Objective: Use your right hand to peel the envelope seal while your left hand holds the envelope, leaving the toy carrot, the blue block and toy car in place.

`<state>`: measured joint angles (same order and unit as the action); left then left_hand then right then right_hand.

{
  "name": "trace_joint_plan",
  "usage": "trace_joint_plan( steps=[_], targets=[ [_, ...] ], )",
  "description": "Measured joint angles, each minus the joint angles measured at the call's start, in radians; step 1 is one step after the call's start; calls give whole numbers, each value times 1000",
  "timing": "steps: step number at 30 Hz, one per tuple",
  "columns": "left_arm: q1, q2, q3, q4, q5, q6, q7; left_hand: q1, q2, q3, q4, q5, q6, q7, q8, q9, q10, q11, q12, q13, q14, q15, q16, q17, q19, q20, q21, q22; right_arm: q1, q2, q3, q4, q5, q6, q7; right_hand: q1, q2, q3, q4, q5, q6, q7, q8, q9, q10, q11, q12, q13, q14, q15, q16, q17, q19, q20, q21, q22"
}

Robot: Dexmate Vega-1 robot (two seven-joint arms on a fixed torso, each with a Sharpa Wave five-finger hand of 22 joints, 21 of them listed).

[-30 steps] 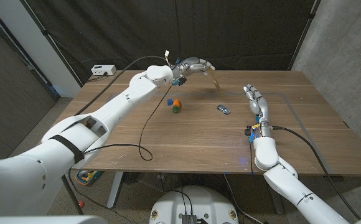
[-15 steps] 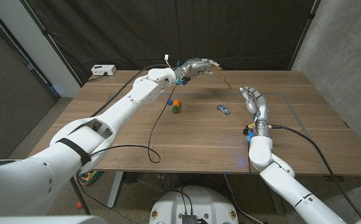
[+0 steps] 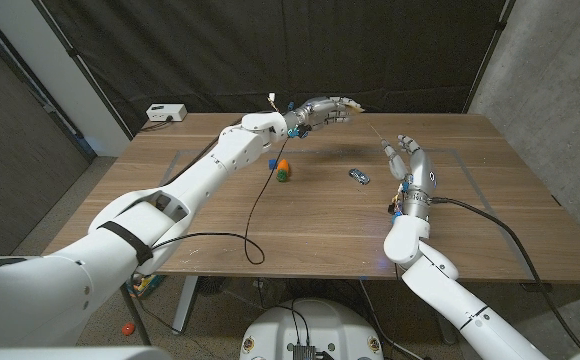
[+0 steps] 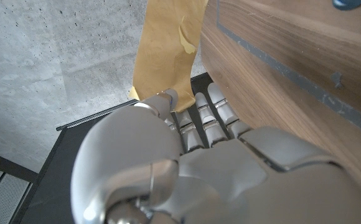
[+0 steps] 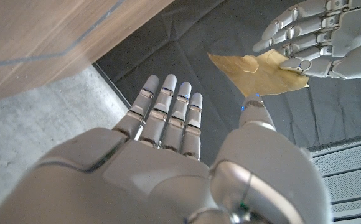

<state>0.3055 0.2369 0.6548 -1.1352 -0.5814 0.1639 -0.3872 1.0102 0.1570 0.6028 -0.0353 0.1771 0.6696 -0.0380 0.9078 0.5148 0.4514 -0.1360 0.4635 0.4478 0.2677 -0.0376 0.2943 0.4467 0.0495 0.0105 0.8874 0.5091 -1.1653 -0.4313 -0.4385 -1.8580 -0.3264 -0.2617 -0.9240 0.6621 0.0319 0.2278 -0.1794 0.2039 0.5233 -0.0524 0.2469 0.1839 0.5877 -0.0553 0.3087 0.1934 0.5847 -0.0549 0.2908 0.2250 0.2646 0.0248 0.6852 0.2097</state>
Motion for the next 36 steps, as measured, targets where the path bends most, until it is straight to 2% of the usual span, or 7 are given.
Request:
trace_joint_plan(
  steps=[6,12,17,23,24,31,36],
  targets=[
    [2,15,3,-48,-26,67,20,1,-1,4,-10,0,0,0,0,-10,0,0,8,0,0,0,-6,5,-1,-1,12,0,16,15,-25,0,-62,-80,-73,53,-4,0,0,8,20,-20,0,0,23,-23,6,3,40,-2,26,17,21,-7,17,2],
    [13,29,3,-102,-54,143,56,5,-5,4,-18,0,0,0,0,-12,1,1,14,-3,0,0,-6,10,-5,3,26,-4,32,18,-51,2,-105,-140,-100,60,-11,-7,7,8,26,-26,0,0,33,-22,7,5,50,-6,39,32,26,-12,19,7],
    [17,37,3,-137,-77,200,83,5,-5,2,-20,0,0,0,0,-10,4,4,18,-3,4,-4,-10,14,-6,5,34,-4,49,15,-76,2,-146,-198,-110,74,-25,-10,10,16,60,-33,0,0,62,-40,17,5,50,-6,49,48,28,-14,26,7],
    [17,39,3,-146,-99,245,91,5,-5,6,-24,5,0,0,0,-7,4,4,25,-5,4,-4,-14,20,-10,8,45,-9,68,13,-106,6,-167,-229,-113,129,-20,-10,10,23,106,-61,6,0,95,-62,28,10,66,-8,65,71,42,-36,44,11],
    [17,43,3,-158,-105,253,92,5,-5,3,-26,5,0,0,0,-7,4,4,25,-7,4,-4,-14,20,-10,8,45,-9,73,12,-113,8,-201,-280,-118,142,-18,-10,10,29,116,-69,6,0,102,-69,31,10,72,-6,71,76,42,-36,49,11],
    [15,47,4,-169,-131,289,91,6,-5,5,-32,5,0,0,0,-7,4,4,29,-8,4,-4,-17,24,-17,8,57,-10,94,4,-140,15,-233,-315,-119,214,-2,-9,10,35,214,-112,23,0,206,-96,70,18,114,-12,103,113,41,-58,72,16],
    [10,52,4,-175,-145,306,85,7,-4,5,-33,5,1,0,-1,-8,4,4,32,-11,4,-4,-17,29,-20,5,67,-15,108,-2,-156,21,-259,-369,-116,280,14,-7,13,40,307,-133,38,1,293,-110,105,30,167,-22,143,154,40,-59,100,21]
  ],
)
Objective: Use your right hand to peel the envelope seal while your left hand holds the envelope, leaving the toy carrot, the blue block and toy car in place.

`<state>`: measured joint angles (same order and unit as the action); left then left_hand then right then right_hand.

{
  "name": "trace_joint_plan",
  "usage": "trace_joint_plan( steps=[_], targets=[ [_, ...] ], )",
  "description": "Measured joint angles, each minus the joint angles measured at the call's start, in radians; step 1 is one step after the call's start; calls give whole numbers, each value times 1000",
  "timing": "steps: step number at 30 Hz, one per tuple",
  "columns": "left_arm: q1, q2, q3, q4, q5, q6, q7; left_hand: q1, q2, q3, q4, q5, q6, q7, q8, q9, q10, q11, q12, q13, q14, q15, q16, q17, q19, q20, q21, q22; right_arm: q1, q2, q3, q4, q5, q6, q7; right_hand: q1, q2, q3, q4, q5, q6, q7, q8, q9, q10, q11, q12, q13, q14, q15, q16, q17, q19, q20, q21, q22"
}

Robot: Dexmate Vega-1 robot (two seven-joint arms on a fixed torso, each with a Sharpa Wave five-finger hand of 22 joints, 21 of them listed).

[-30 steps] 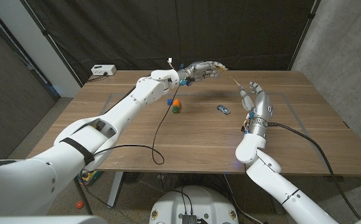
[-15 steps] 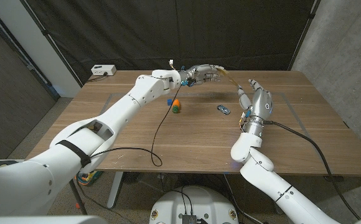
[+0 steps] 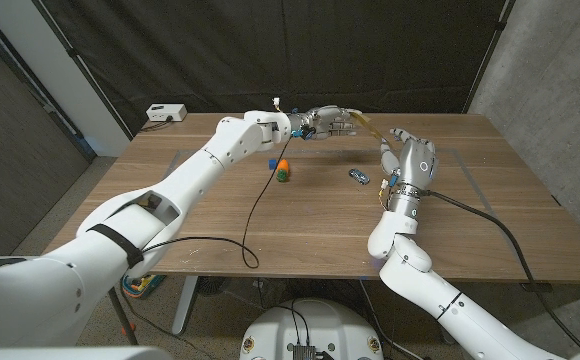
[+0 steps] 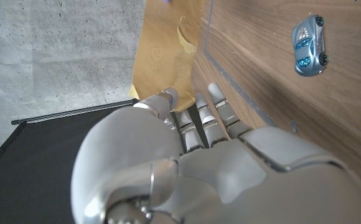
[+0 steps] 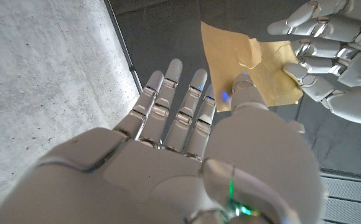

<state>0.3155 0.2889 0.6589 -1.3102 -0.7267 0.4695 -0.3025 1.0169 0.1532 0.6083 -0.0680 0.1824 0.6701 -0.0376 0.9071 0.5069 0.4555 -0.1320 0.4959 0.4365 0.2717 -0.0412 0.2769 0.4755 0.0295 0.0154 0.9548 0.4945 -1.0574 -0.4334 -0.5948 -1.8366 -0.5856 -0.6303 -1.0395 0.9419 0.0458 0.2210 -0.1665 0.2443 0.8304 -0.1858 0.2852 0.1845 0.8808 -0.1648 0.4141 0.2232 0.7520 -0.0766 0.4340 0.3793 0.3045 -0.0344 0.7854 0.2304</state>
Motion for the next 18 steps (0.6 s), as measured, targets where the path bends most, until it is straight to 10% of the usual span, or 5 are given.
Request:
trace_joint_plan(
  steps=[11,14,15,18],
  targets=[
    [-10,14,11,-6,0,-12,-40,-30,-11,-17,-5,4,8,-8,-47,-52,-50,26,3,-9,-2,1,-22,22,-56,27,47,12,15,-14,-16,22,-19,8,-22,124,63,11,11,-37,235,8,49,7,232,-14,108,53,98,-31,48,92,0,0,85,19],
    [-19,15,24,18,24,-56,-71,-51,-26,-33,-21,4,-14,-10,-145,-114,-120,40,-23,-27,-47,2,-51,23,-106,45,74,13,13,-21,-16,21,-17,27,-26,135,65,11,11,-37,245,18,52,7,252,-12,119,61,105,-30,49,99,0,0,97,19],
    [-27,15,34,43,35,-77,-85,-107,-75,-59,-13,3,-120,33,-194,-143,-154,48,-35,-35,-67,4,-61,22,-128,49,79,10,11,-25,-13,18,-8,45,-26,139,67,11,11,-38,248,21,52,7,259,-10,122,65,108,-30,49,101,-2,-2,101,19],
    [-42,9,49,92,73,-150,-135,-178,-125,-112,12,-2,-325,21,-337,-217,-245,68,-69,-59,-132,24,-78,15,-187,61,83,-19,4,-33,-4,6,11,70,-16,151,68,11,11,-41,249,22,52,7,264,-10,126,71,114,-36,54,109,-6,-5,107,20]
  ],
)
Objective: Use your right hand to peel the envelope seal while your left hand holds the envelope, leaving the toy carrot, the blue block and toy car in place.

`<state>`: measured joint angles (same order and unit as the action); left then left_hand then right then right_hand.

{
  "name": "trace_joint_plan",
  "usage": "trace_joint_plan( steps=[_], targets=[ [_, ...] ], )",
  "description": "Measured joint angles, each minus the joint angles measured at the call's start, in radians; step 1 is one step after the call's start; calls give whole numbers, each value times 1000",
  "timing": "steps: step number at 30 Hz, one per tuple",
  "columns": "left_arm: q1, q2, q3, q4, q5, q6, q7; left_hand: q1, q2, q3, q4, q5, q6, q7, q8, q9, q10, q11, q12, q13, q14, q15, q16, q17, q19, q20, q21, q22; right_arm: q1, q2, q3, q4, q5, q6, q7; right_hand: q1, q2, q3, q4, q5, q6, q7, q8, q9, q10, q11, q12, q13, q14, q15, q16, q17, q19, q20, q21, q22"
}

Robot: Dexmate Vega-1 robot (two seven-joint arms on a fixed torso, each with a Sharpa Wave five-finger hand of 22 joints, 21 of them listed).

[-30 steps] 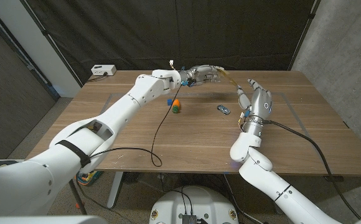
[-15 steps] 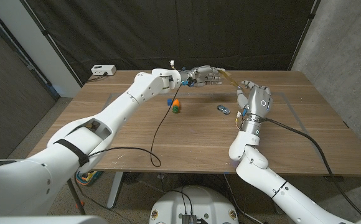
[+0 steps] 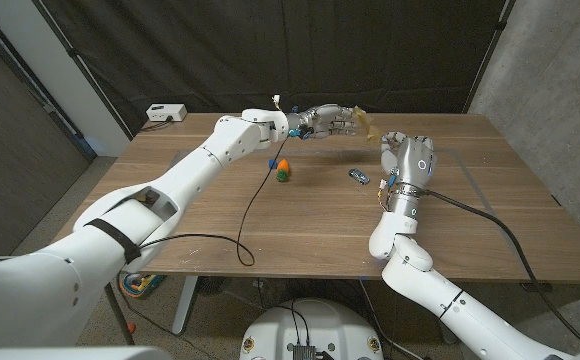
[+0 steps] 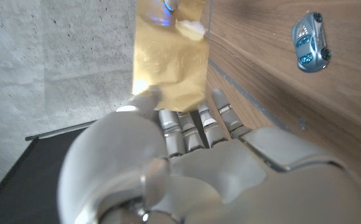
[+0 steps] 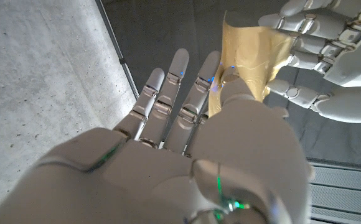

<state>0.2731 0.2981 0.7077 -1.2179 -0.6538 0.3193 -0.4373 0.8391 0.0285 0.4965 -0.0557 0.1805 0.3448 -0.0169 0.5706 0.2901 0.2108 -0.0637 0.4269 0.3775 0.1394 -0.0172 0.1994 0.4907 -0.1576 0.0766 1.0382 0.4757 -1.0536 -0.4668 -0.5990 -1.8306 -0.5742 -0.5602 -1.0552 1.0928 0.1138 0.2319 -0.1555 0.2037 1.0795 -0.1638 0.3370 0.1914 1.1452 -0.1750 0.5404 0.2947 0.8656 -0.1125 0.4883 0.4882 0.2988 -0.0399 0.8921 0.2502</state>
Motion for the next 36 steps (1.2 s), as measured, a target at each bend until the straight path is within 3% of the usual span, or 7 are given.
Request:
trace_joint_plan(
  steps=[3,6,15,17,18,24,36],
  targets=[
    [-20,-10,13,64,38,-81,-49,-45,-21,-43,14,-7,-149,-9,-110,-48,-69,18,-36,-17,-64,24,0,-10,-15,17,-15,-35,-9,-11,12,-13,26,29,17,4,4,0,0,0,4,4,0,0,10,-1,8,9,11,0,4,8,0,0,8,3],
    [-44,-25,24,108,79,-180,-100,-82,-50,-77,25,-7,-227,-9,-169,-72,-116,34,-66,-26,-112,39,0,-20,-15,31,-42,-67,-19,-21,26,-25,53,58,35,11,10,0,0,-1,5,6,1,0,17,7,16,18,16,-6,11,17,0,0,18,3],
    [-123,-86,34,360,154,-443,-244,-152,-110,-144,39,5,-315,8,-238,-86,-208,69,-123,-30,-220,81,-4,-49,-15,67,-98,-124,-52,-53,88,-43,190,226,113,30,20,4,-5,4,3,26,2,0,22,12,23,42,23,-5,19,35,-9,-1,37,8],
    [-124,-87,34,364,169,-511,-297,-147,-115,-148,35,13,-309,18,-238,-86,-217,75,-125,-30,-231,93,-4,-59,-16,68,-99,-136,-60,-58,104,-43,192,228,114,31,20,4,-5,4,3,29,2,0,23,12,23,47,23,-5,19,38,-9,-1,37,8],
    [-178,-129,38,464,178,-538,-318,-140,-121,-151,29,14,-291,26,-238,-86,-218,76,-125,-30,-237,99,-4,-65,-12,72,-106,-143,-64,-59,111,-41,243,303,137,32,21,4,-5,4,3,29,2,0,22,12,25,48,25,-7,19,41,-9,-1,37,8],
    [-260,-181,59,651,233,-622,-393,-39,-71,-114,-18,20,-156,43,-206,-83,-207,87,-134,-34,-245,106,1,-113,-11,73,-117,-188,-78,-63,144,-31,299,391,165,36,20,4,-5,4,-1,33,2,0,40,19,43,71,45,-9,37,64,-15,1,62,15],
    [-344,-205,109,800,329,-723,-432,66,-32,-85,-74,0,208,38,-97,-67,-57,16,-106,-57,-155,36,38,-201,-14,23,-84,-249,-99,-62,190,-15,376,530,210,60,22,5,-4,-1,3,58,2,0,46,25,59,107,51,-16,61,100,-28,1,90,22]
  ],
)
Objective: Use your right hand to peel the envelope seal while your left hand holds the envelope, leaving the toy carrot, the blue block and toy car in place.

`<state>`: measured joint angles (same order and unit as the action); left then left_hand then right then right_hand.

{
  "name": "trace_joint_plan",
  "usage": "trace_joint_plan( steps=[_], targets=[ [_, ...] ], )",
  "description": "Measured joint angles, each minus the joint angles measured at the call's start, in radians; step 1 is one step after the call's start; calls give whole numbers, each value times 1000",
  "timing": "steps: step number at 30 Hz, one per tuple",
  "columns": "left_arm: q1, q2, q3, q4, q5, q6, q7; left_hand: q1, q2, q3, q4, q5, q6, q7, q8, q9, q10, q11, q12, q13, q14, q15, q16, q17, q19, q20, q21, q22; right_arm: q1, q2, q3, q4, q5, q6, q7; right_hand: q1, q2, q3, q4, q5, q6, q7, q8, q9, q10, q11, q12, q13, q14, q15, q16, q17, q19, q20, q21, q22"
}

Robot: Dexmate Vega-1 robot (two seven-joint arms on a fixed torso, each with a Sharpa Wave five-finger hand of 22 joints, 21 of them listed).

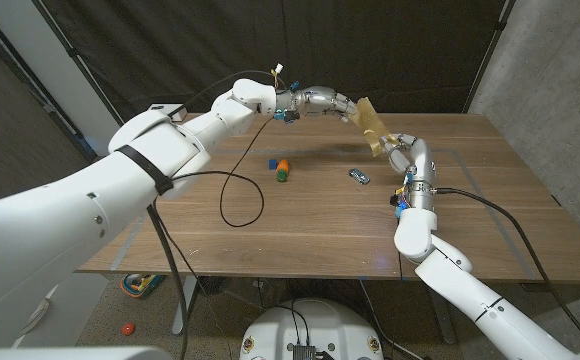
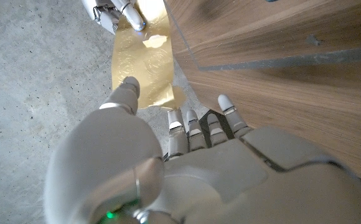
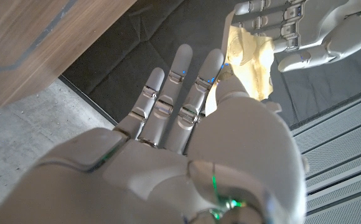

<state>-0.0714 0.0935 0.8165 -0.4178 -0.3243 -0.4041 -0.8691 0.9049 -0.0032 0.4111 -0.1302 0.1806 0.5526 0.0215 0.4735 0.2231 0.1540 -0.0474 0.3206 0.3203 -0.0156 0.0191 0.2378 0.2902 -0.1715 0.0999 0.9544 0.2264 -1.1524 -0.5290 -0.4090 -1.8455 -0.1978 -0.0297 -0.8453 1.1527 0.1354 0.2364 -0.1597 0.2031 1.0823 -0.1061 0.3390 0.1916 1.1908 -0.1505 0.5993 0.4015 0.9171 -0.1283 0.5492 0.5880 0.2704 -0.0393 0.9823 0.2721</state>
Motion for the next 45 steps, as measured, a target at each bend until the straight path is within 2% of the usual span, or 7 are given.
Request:
trace_joint_plan(
  steps=[16,22,29,32,34,38,45],
  targets=[
    [8,-19,-22,36,3,-73,4,86,25,15,-24,0,335,-53,57,-29,199,-92,24,-27,133,-55,50,-46,58,8,33,-31,-17,-10,28,-1,36,59,68,6,-4,7,-1,-8,-1,12,0,0,5,5,15,31,0,0,0,18,-4,-3,28,9],
    [23,-23,-28,23,5,-113,12,124,50,36,-25,-3,459,0,82,-36,252,-120,24,-37,167,-58,61,-53,86,-4,45,-32,-27,-23,40,-13,58,75,106,6,-4,7,-1,-11,-1,12,0,0,18,7,22,44,0,0,5,26,-7,0,39,9],
    [41,-15,-29,-5,17,-150,16,145,83,67,-5,5,413,32,100,50,232,-102,22,-29,153,-57,60,-47,96,-18,60,-32,-36,-33,50,-23,80,91,138,6,-4,10,-4,-12,-1,12,0,0,15,5,22,62,4,4,7,38,-16,-2,53,11],
    [43,-13,-29,-15,18,-155,6,128,107,70,8,10,371,39,115,95,203,-91,11,-22,130,-57,47,-39,90,-24,64,-32,-39,-36,55,-26,88,97,150,-52,-16,4,30,-20,-47,14,9,37,-76,16,-23,62,-32,5,-4,48,-59,7,82,18],
    [49,-10,-29,-29,18,-155,-3,127,121,72,12,13,356,38,124,114,190,-89,11,-20,130,-57,43,-35,88,-27,68,-32,-42,-36,57,-26,100,103,161,-153,-12,-19,66,-22,-167,13,-45,58,-198,39,-108,28,-104,21,-52,29,-103,26,101,17],
    [63,0,-32,-58,17,-138,-8,119,128,73,13,13,351,36,143,141,190,-89,11,-16,130,-57,43,-31,85,-29,74,-32,-46,-33,63,-24,115,114,169,-268,-42,-44,96,-22,-373,26,-141,21,-434,88,-264,-39,-245,56,-171,-51,-174,60,121,-7],
    [84,16,-44,-100,2,-90,2,117,131,76,19,28,347,40,175,179,197,-83,20,-9,152,-57,43,-24,90,-35,93,-28,-51,-1,68,9,122,167,143,-350,-56,-60,115,-22,-539,40,-159,13,-609,114,-358,-81,-353,73,-261,-101,-231,85,121,-39]
  ],
)
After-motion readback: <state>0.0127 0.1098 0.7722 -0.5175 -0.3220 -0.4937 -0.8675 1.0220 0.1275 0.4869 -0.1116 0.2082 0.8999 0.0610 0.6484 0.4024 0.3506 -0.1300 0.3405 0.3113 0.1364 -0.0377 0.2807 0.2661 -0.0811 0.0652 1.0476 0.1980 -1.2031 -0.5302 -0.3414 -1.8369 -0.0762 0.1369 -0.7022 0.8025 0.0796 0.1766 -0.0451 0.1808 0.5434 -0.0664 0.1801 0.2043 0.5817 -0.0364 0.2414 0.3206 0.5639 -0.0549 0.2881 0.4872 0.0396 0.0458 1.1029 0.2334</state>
